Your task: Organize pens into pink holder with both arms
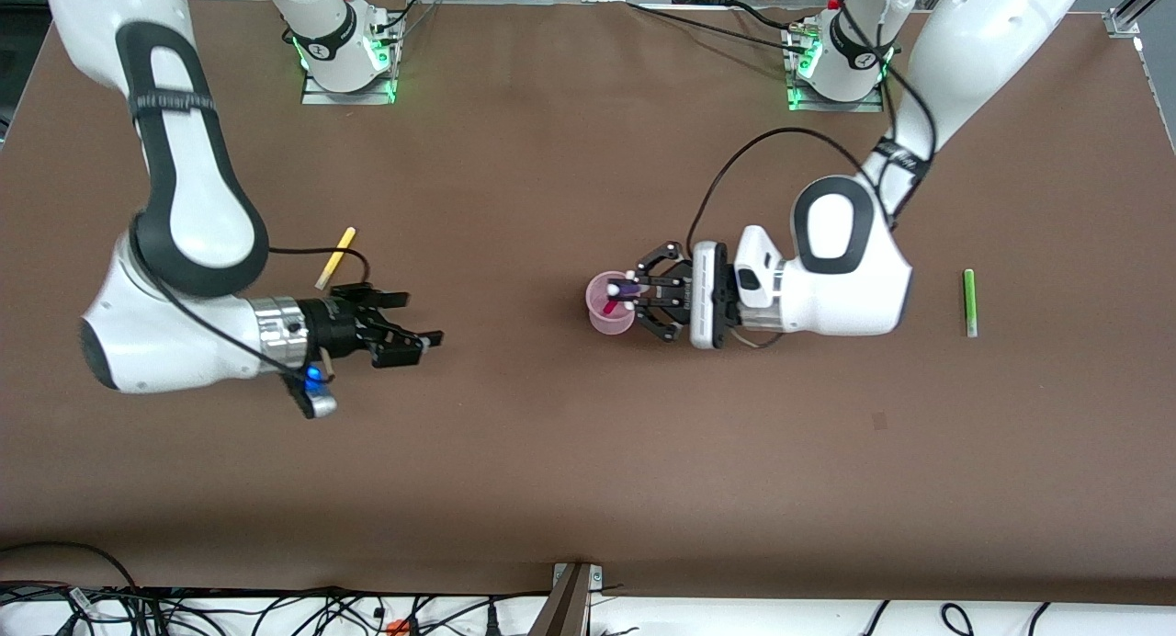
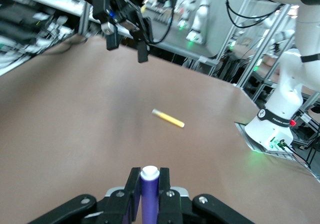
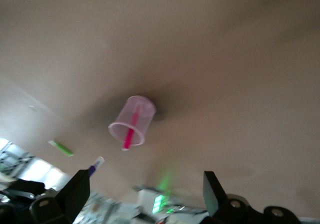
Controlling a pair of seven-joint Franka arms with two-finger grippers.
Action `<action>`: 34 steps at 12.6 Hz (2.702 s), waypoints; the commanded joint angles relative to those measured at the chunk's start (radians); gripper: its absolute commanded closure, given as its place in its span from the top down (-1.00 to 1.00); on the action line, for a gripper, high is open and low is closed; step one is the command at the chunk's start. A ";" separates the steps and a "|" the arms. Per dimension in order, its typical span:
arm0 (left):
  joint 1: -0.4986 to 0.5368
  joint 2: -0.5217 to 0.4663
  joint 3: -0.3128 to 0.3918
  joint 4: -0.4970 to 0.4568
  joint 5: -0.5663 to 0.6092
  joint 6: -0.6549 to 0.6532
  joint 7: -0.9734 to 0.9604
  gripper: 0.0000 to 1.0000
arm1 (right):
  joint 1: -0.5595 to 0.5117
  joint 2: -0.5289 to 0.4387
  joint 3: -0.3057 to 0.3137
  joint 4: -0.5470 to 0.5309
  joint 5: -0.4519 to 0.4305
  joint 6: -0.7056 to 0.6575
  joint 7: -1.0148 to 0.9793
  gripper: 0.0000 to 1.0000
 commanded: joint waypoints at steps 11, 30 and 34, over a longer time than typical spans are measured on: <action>-0.004 0.012 -0.005 -0.120 -0.100 0.061 0.308 1.00 | 0.016 -0.529 -0.148 -0.300 -0.488 -0.053 -0.680 1.00; 0.027 -0.250 0.125 0.295 1.129 -0.678 -1.601 1.00 | 0.024 -0.571 -0.142 -0.305 -0.590 -0.033 -0.666 1.00; -0.051 -0.358 0.388 0.326 1.166 -0.774 -1.674 1.00 | 0.025 -0.573 -0.140 -0.305 -0.591 -0.033 -0.668 1.00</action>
